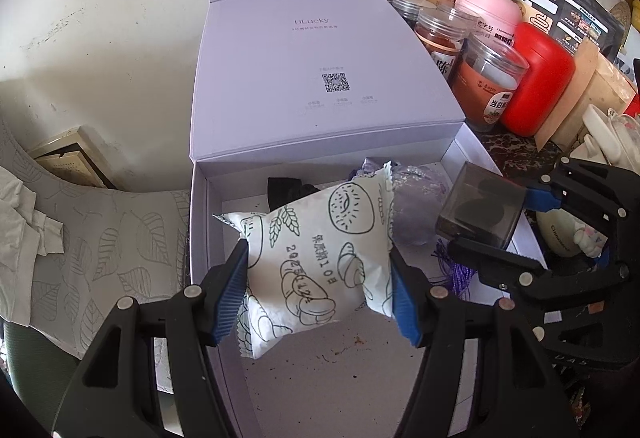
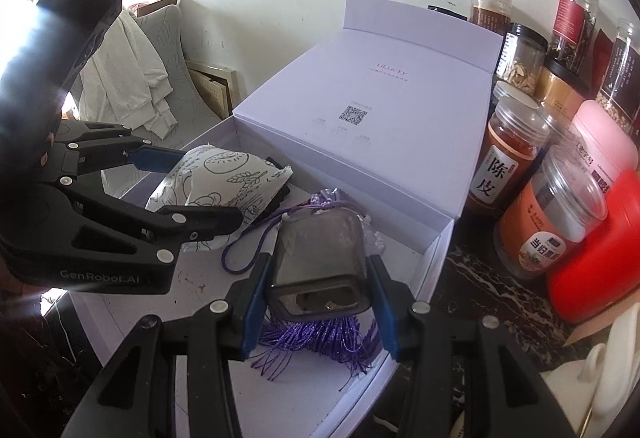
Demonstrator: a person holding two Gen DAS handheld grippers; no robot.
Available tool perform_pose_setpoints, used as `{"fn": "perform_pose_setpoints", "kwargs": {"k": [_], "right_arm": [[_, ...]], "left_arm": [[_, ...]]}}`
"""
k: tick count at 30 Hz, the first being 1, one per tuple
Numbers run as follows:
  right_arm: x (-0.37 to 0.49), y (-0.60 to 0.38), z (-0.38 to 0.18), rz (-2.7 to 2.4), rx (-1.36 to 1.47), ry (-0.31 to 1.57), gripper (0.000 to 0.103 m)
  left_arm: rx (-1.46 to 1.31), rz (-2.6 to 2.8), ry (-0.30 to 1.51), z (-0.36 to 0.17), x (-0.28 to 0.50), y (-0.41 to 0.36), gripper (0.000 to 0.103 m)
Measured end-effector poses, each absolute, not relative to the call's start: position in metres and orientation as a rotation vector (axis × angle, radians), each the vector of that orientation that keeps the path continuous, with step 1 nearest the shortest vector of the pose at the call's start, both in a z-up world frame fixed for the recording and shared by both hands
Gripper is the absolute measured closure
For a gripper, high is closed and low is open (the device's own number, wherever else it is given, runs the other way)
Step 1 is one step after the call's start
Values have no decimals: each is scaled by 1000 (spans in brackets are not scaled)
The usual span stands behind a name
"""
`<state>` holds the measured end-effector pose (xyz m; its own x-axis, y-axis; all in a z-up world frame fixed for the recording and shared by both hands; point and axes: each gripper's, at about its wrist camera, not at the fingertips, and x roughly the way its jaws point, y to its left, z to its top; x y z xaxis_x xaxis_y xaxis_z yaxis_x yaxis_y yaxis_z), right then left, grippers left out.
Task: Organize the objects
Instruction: 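Lower the pouch into the box with the left tool while the right tool lowers the case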
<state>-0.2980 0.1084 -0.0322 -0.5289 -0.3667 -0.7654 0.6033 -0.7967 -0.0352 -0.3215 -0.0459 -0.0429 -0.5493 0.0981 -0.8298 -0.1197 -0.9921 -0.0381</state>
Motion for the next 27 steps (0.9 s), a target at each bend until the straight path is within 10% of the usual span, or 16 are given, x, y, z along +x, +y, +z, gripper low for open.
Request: {"fn": "perform_pose_setpoints", "kwargs": {"k": [27], "right_arm": [[-305,110,-52,-2296,1150,411,56]], "left_arm": [[-1499,2609,131,-70,-337,-35,39]]}}
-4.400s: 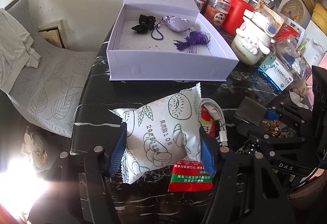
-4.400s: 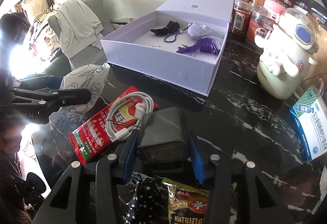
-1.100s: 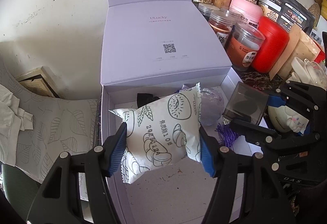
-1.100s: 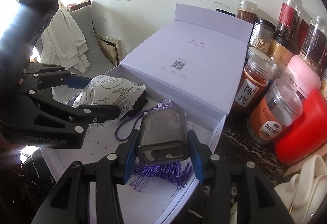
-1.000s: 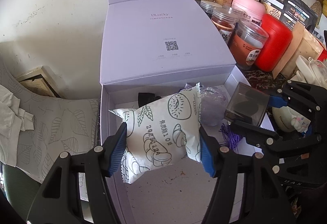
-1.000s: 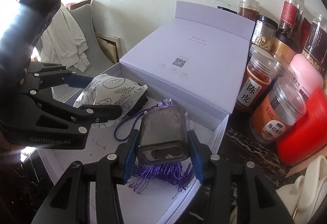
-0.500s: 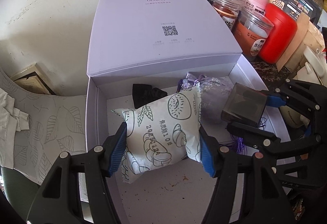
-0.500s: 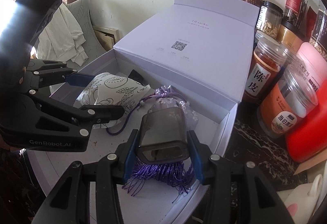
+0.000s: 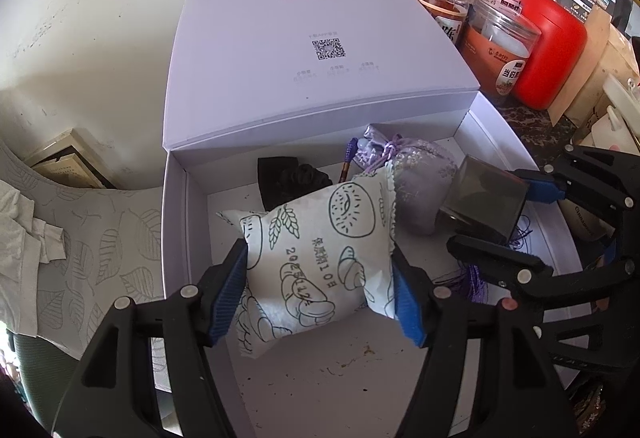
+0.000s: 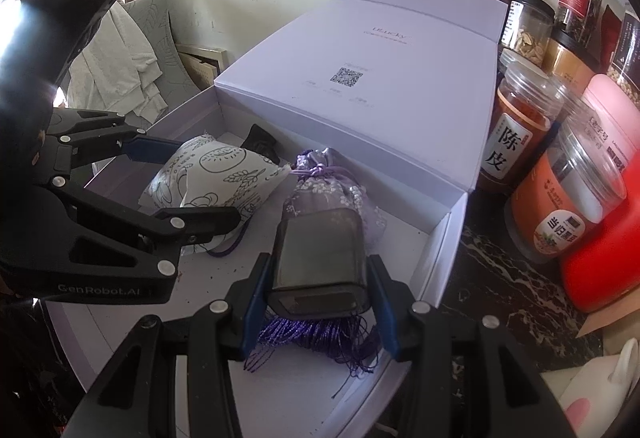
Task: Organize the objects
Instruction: 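Lower the pouch into the box with the left tool while the right tool lowers the case, then open both tools and withdraw them up and away from the box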
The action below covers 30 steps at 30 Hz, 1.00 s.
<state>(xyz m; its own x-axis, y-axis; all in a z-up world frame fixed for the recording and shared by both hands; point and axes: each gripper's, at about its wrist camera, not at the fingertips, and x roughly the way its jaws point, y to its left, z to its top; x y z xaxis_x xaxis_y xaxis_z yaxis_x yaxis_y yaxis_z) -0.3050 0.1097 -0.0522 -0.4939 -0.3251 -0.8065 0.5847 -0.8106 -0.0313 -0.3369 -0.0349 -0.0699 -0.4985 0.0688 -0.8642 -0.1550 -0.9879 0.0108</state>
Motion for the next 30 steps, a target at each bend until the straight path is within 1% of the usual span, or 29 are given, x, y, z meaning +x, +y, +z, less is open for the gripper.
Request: {"fn": "perform_pose_setpoints", "kwargs": {"k": [4,8,14,30], "right_arm": [[-302,112,-47,-2307,1141,420,56],[-300,114,-40,-2318,1125,418,55],[-291,116,-26,-2337,1102,422,55],[-248,123,34,-2421,956,429,55]], "left_arm": [[-1510,2607,142,-69,-336,-33,39],[-1517,2601,111,-66,-333,-36,39],[-1483,2629,116,-49,-324,-36,39],[-1335,2745,141,28,-265,-38,39]]}}
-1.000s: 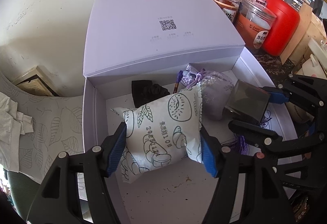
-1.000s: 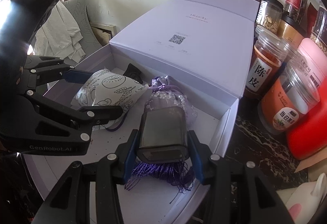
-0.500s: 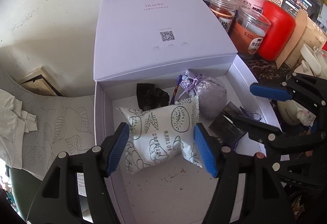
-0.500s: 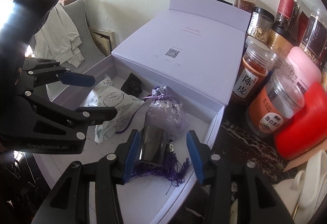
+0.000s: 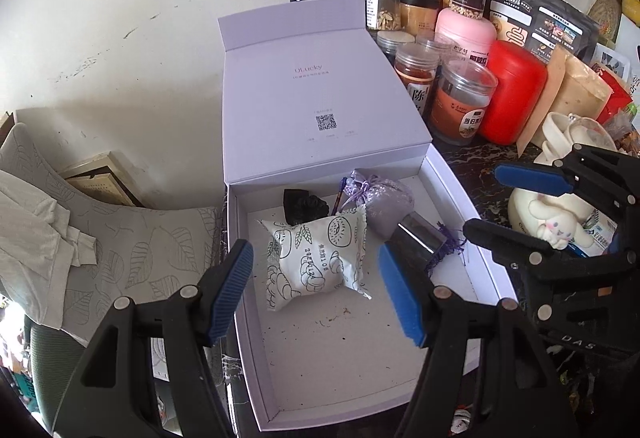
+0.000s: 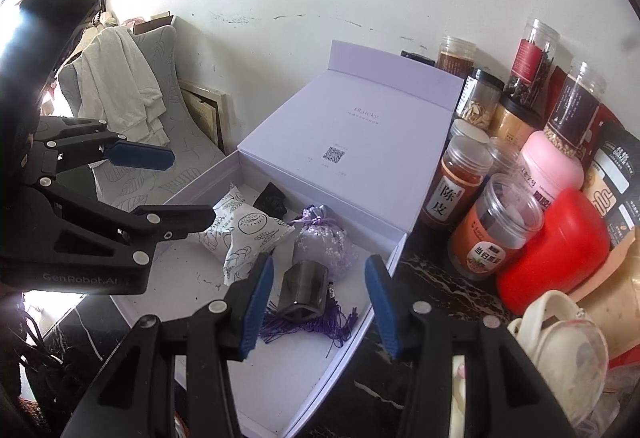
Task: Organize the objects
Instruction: 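Open both tools and withdraw them up and away from the box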
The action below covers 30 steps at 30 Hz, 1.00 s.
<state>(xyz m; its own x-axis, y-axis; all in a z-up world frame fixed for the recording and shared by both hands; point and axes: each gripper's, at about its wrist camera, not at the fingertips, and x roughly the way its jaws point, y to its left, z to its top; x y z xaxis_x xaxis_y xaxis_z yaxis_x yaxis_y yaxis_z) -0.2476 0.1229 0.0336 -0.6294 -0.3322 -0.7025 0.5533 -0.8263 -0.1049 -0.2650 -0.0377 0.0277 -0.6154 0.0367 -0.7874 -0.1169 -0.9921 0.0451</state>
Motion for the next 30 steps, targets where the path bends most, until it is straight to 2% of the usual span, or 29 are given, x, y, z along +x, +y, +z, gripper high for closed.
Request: {"fn": "perform_pose_setpoints", "kwargs": {"k": [16,30], "right_arm": [[-175,135,81,-2472,824,437,55],[-121,154,93,-2509,802,430,52]], "left_arm": [[-1198,2839,156,92,-186,-32,39],[-1122,2861,156,115,-117,-14,39]]}}
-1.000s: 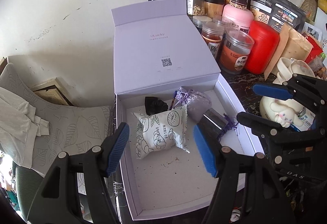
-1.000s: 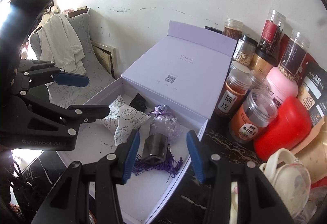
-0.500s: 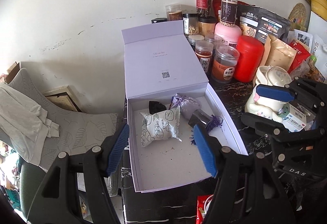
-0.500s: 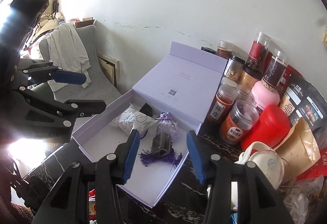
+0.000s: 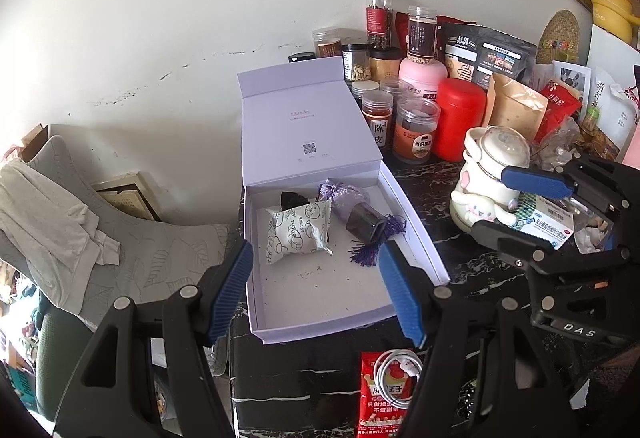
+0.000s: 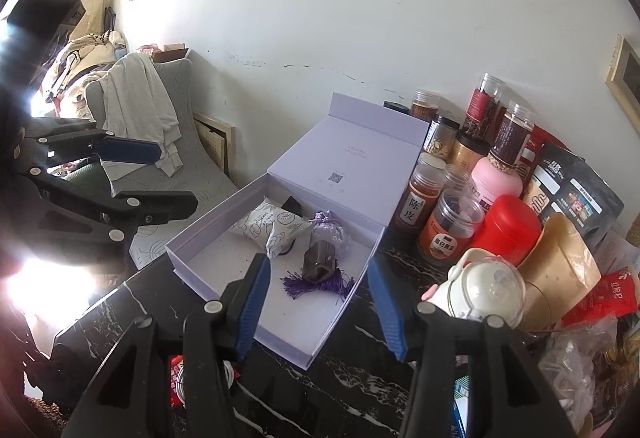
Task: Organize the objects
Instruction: 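Open both tools and withdraw them up and away from the box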
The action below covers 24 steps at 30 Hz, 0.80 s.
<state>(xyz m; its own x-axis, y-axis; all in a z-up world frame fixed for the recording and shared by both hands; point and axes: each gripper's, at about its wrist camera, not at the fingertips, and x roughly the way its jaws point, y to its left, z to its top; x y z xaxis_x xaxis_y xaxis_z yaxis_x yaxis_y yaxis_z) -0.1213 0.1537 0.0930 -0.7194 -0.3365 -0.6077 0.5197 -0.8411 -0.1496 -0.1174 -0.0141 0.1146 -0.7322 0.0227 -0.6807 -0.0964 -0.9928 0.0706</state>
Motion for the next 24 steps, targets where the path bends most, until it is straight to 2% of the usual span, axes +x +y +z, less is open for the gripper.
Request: {"fn": "perform_pose_setpoints", "kwargs": {"k": [2,10,24], "right_arm": [[-113,157,94,-2516,802,428,51],[-81,167,92,-2522,803,424,50],[-43,185,79,-2557,843,369,42]], "left_arm": [[-1114,2862,160,116,-108,-11,38],[-1078,2866,166,117,-71,4,23],[-1042,2847,152,112,-27,24,13]]}}
